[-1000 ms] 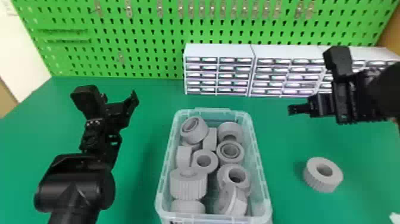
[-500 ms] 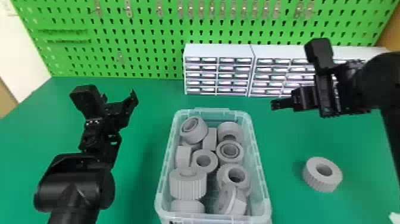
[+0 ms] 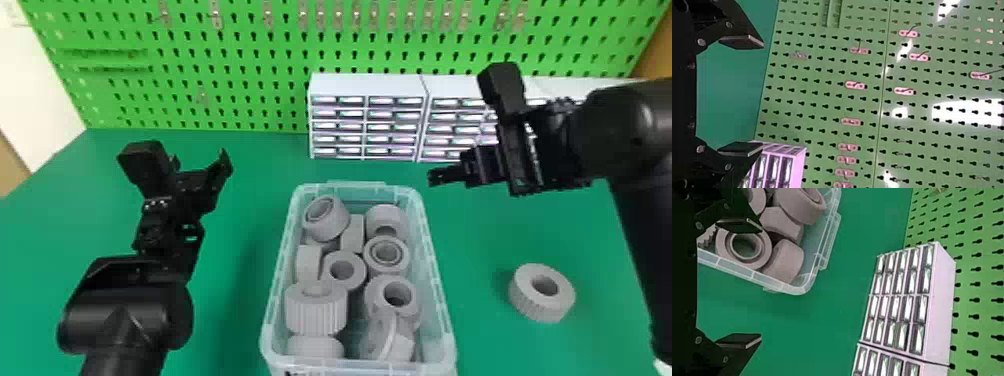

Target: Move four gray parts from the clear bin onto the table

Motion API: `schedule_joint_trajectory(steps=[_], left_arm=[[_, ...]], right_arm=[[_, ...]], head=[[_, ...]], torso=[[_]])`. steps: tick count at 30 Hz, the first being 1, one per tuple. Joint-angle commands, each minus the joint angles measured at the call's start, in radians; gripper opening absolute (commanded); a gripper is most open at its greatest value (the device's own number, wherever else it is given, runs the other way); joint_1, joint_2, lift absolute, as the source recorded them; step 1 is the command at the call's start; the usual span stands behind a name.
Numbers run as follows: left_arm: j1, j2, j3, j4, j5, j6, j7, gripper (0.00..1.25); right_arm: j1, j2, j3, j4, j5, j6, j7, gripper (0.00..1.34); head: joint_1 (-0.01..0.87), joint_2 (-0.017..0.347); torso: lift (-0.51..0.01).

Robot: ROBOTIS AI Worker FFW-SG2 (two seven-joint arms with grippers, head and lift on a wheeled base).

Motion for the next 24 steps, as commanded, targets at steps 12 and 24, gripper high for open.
schedule_joint_trajectory(steps=[12, 24], left_arm=[[-0.010, 0.000, -0.006, 0.002, 0.000, 0.002, 0.001, 0.90], [-0.008, 0.000, 0.000, 0.002, 0.001, 0.002, 0.001, 0.90]], right_arm=[[-0.032, 0.008, 0.134, 0.068, -0.053, -0.019, 0.000, 1.02], [-0.046, 0.008, 0.208, 0.096, -0.104, -0.035, 0.000, 1.02]], head=[[0.693, 0.072], [0.693, 0.072]], torso=[[-0.052], [-0.052]])
